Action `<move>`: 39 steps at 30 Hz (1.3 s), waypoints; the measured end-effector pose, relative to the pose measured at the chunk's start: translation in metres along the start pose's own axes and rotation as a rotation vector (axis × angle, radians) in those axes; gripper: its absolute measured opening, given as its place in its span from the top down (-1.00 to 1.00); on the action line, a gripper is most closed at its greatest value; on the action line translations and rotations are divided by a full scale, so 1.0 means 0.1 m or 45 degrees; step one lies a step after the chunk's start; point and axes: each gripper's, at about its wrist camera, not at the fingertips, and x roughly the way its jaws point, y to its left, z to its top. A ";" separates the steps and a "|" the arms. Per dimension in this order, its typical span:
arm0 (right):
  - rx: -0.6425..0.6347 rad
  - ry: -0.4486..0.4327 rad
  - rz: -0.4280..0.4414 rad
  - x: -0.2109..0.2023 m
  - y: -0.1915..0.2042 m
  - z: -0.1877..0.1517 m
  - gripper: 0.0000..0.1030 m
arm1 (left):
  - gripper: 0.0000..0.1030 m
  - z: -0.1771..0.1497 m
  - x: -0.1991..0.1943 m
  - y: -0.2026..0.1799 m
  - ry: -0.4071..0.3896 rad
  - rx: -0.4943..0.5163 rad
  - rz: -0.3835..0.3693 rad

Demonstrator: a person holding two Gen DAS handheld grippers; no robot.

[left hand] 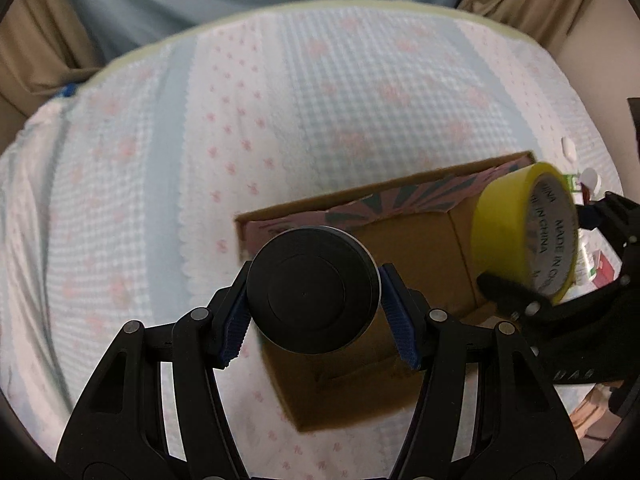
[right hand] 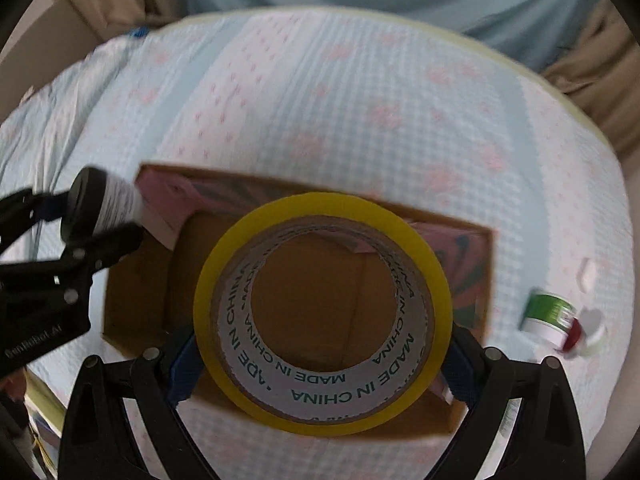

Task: Organize rigid objects
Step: 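Carry the black jar and tape roll into the cardboard box with both tools, then open both grippers to release the jar and tape, then lift away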

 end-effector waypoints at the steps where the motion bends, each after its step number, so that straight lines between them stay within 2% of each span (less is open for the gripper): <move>1: -0.007 0.018 0.009 0.09 -0.01 0.00 -0.86 | -0.10 0.01 0.11 -0.02 0.022 0.008 -0.008; 9: -0.037 0.134 0.010 0.61 -0.09 -0.13 -0.86 | -0.10 0.08 0.72 -0.15 0.168 -0.020 -0.047; 13: -0.061 0.134 0.007 0.66 -0.08 -0.18 -0.86 | -0.10 0.11 0.79 -0.22 0.166 -0.002 -0.039; 17: -0.009 0.100 0.004 0.66 -0.14 -0.18 -0.87 | -0.11 0.18 0.80 -0.24 0.175 -0.005 -0.031; 18: 0.010 0.090 0.002 0.66 -0.16 -0.19 -0.88 | -0.16 0.19 0.80 -0.24 0.174 -0.006 -0.014; 19: 0.029 0.106 0.017 0.68 -0.18 -0.19 -0.88 | -0.63 0.19 0.78 -0.25 0.159 -0.008 -0.013; 20: 0.037 0.123 0.032 0.70 -0.20 -0.21 -0.88 | -1.00 0.20 0.75 -0.26 0.141 -0.013 -0.025; 21: 0.026 0.149 0.040 0.73 -0.20 -0.22 -0.89 | -0.99 0.19 0.72 -0.26 0.129 -0.015 -0.036; 22: 0.006 0.163 0.034 0.74 -0.20 -0.25 -0.99 | -0.99 0.20 0.71 -0.26 0.124 -0.016 -0.043; 27: -0.017 0.072 0.044 0.58 -0.19 -0.35 -0.99 | -0.99 0.16 0.67 -0.27 0.125 -0.025 -0.044; 39: -0.003 0.059 0.059 0.21 -0.26 -0.54 -0.99 | -0.99 0.10 0.24 -0.21 0.074 -0.080 -0.026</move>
